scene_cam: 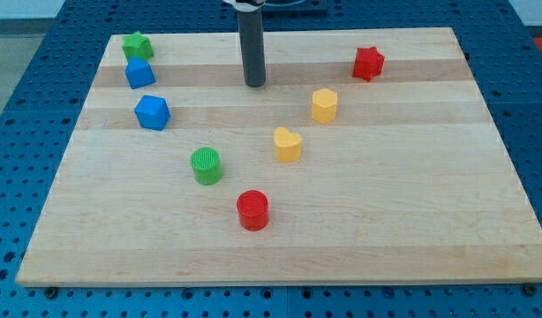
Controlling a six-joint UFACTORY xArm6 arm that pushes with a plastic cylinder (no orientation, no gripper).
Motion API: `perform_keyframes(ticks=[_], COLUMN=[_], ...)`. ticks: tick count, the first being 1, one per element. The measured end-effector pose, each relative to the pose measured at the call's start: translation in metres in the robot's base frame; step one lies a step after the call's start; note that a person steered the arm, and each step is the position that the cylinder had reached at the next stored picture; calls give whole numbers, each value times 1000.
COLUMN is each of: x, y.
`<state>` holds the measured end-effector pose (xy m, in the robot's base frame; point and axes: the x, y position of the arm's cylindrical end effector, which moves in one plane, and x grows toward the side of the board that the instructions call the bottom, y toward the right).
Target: Place the hexagon parallel to the cube
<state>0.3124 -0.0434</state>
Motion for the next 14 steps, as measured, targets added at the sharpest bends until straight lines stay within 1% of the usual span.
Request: perform_keyframes(ticks=[8, 9, 10, 11, 12, 13, 14], x=[-2, -3, 6, 5, 3, 12, 55], y=[8, 13, 30, 42, 38, 107, 175])
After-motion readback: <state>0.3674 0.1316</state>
